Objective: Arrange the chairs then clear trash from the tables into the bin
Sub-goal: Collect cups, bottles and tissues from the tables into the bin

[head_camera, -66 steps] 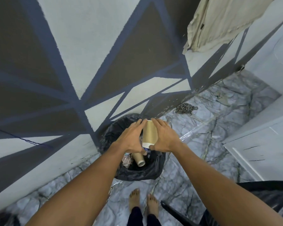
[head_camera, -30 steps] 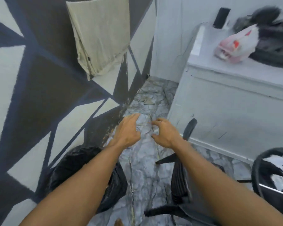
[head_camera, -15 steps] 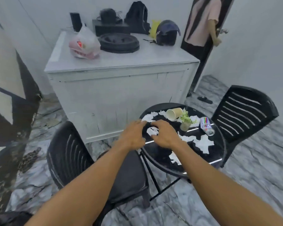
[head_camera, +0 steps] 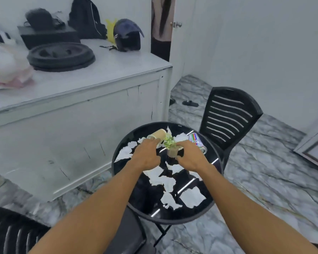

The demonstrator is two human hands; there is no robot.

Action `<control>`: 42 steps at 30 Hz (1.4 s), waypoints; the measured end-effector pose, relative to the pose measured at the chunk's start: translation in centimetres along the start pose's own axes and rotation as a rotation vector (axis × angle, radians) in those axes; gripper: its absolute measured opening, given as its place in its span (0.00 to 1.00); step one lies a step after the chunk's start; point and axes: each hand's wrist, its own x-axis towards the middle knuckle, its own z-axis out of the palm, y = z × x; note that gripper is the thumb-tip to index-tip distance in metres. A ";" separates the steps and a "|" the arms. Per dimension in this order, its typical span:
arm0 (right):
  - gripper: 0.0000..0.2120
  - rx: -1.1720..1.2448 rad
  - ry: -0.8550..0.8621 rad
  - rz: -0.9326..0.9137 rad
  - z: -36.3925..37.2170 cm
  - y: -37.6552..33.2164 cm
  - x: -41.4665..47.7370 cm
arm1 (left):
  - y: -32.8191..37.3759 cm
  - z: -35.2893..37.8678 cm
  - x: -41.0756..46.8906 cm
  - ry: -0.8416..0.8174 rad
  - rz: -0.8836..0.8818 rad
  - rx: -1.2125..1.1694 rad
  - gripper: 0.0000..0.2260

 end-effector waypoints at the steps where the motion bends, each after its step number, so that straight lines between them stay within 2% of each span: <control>1: 0.15 0.009 0.008 0.033 -0.1 0.8 0.6 | 0.0 0.3 1.1 0.009 -0.005 -0.003 0.32; 6: 0.25 0.023 -0.003 0.190 0.1 5.7 5.1 | 0.1 1.7 7.2 0.012 -0.020 0.031 0.29; 8: 0.25 0.005 0.011 0.231 0.5 7.7 7.6 | -0.1 2.3 10.0 0.008 -0.043 0.033 0.27; 10: 0.22 -0.012 0.008 0.253 0.7 9.6 10.2 | -0.5 2.8 12.8 0.000 -0.069 0.026 0.27; 13: 0.07 -0.006 -0.022 0.266 1.0 12.4 14.3 | -1.3 3.7 17.0 -0.037 -0.135 0.028 0.29; 15: 0.05 -0.033 -0.075 0.248 1.5 14.2 16.8 | -2.0 4.6 19.7 -0.080 -0.195 0.021 0.30; 18: 0.11 -0.054 -0.120 0.267 2.6 16.7 19.9 | -3.3 6.0 23.0 -0.129 -0.288 -0.009 0.31; 23: 0.32 -0.110 -0.211 0.358 4.9 19.1 23.1 | -5.4 8.5 25.4 -0.254 -0.379 0.010 0.33; 27: 0.48 -0.160 -0.257 0.386 6.7 20.3 23.9 | -6.0 10.2 26.0 -0.300 -0.400 0.052 0.29; 32: 0.48 -0.148 -0.232 0.363 7.3 20.7 24.4 | -6.3 10.7 25.7 -0.242 -0.409 0.047 0.26; 36: 0.46 -0.117 -0.154 0.316 5.7 19.6 24.6 | -5.9 9.0 24.7 -0.170 -0.426 0.021 0.32; 39: 0.43 -0.084 -0.072 0.249 3.6 17.0 25.0 | -5.6 6.3 23.0 -0.088 -0.436 0.012 0.33; 42: 0.45 -0.054 0.028 0.101 1.5 12.3 25.0 | -5.7 2.8 19.9 0.011 -0.467 -0.024 0.33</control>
